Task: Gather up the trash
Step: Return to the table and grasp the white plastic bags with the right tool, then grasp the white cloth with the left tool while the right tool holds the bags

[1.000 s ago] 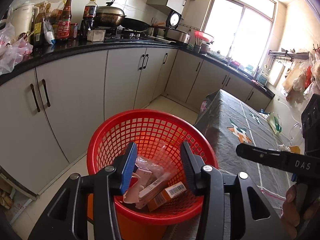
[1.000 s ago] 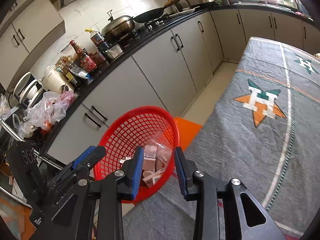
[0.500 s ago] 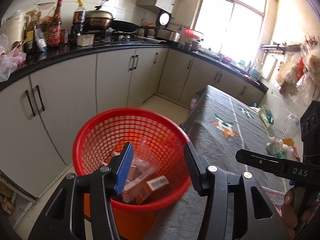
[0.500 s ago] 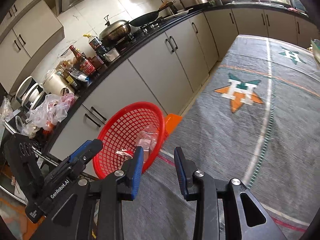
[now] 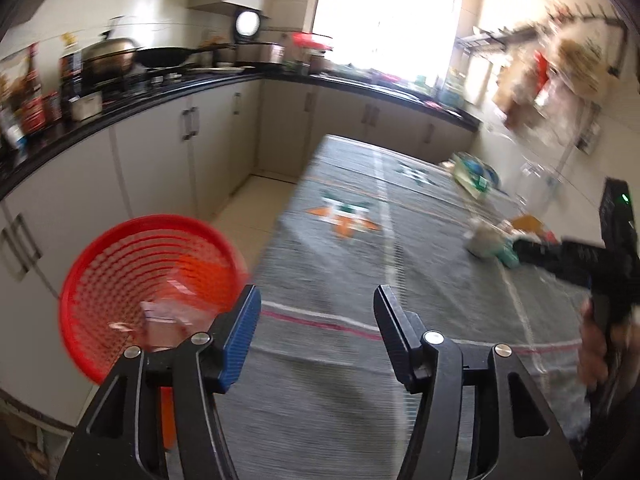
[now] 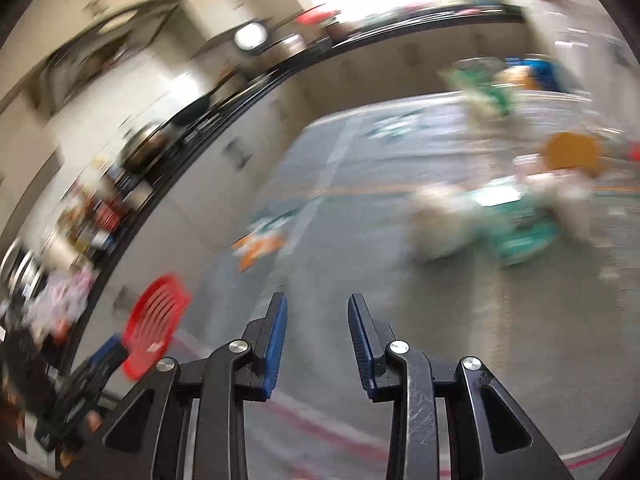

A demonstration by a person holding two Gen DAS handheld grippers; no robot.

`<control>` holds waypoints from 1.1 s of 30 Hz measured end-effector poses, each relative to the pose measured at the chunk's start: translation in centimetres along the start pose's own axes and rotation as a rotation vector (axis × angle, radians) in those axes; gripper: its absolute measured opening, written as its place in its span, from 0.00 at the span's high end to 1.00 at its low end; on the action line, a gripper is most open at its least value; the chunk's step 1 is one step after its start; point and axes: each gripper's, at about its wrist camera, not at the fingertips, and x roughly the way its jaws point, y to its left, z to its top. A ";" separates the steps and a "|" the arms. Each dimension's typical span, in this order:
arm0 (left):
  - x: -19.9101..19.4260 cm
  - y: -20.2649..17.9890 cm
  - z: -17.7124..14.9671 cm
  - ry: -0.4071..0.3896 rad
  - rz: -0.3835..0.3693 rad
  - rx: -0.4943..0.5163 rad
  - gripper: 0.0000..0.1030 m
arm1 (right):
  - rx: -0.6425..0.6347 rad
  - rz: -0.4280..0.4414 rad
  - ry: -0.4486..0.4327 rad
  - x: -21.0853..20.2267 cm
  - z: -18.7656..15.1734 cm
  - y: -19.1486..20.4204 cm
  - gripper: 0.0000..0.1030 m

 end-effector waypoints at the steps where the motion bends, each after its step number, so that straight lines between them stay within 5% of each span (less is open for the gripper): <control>1: 0.2 -1.1 0.2 0.008 -0.012 0.016 0.43 | 0.022 -0.027 -0.014 -0.7 0.5 -1.4 0.67; 6: 1.1 -6.0 0.9 0.050 -0.081 0.085 0.39 | 0.130 -0.212 -0.102 -3.8 3.4 -8.9 0.53; 15: 5.1 -13.1 3.0 0.150 -0.164 0.166 0.33 | 0.060 -0.261 -0.085 -1.0 5.3 -12.2 0.54; 17: 6.2 -13.8 3.6 0.175 -0.179 0.153 0.32 | 0.039 -0.307 -0.078 0.0 5.1 -12.5 0.66; 18: 6.9 -14.2 3.9 0.188 -0.188 0.144 0.31 | 0.039 -0.301 -0.070 0.4 5.0 -13.1 0.76; 22: 10.1 -15.7 5.2 0.232 -0.201 0.088 0.30 | 0.064 -0.263 -0.083 -0.6 4.9 -14.0 0.82; 33: 19.5 -20.4 7.6 0.353 -0.236 0.025 0.29 | 0.109 -0.137 -0.208 -5.5 4.7 -13.4 0.83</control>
